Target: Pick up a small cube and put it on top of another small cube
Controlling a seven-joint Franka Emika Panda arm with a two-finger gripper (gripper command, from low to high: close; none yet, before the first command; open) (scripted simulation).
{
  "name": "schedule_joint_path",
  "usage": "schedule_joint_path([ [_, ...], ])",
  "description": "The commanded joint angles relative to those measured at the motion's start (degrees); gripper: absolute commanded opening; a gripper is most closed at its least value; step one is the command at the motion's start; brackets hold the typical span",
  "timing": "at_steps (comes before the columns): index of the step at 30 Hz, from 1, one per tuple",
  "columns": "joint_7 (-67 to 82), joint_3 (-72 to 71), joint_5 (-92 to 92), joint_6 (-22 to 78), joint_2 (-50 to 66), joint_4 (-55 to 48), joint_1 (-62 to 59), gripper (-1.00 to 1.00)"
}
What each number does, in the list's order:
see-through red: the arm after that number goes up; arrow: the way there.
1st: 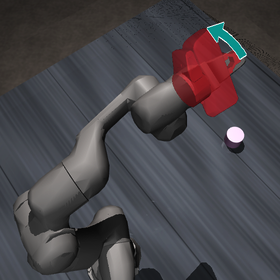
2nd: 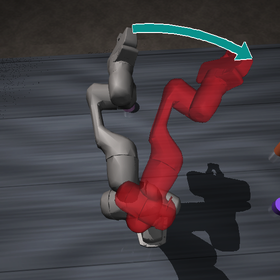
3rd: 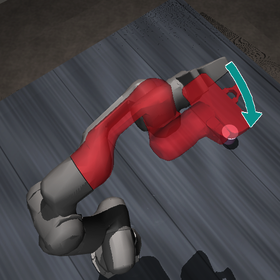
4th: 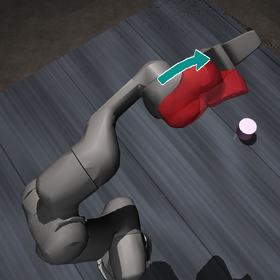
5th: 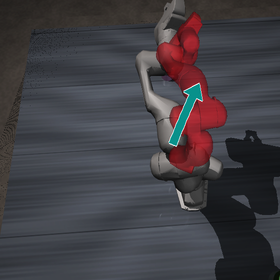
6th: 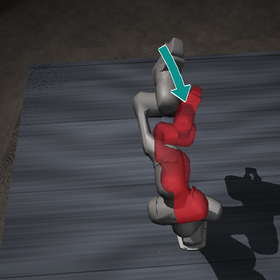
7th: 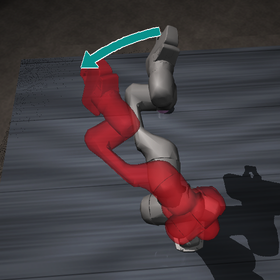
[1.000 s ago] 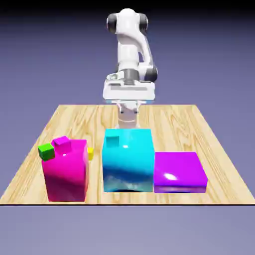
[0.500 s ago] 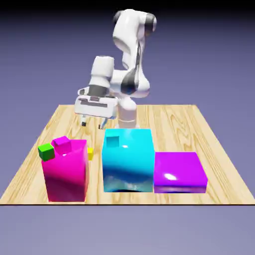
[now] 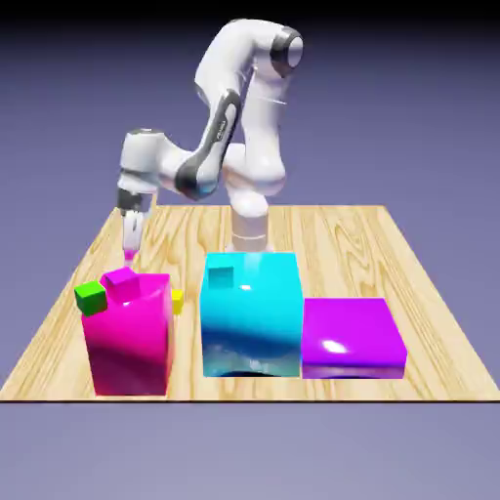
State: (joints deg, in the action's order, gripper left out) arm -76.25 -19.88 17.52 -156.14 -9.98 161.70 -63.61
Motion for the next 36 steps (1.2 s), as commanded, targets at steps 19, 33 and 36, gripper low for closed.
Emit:
schedule_joint_path([
  [19,6.7,4.0,5.5,-9.9,16.7,5.5,2.5,-1.0],
  [33,5.1,15.3,9.4,16.3,8.3,-7.6,7.4,-1.0],
  [36,3.2,19.0,11.9,23.6,9.0,-13.8,9.1,-1.0],
])
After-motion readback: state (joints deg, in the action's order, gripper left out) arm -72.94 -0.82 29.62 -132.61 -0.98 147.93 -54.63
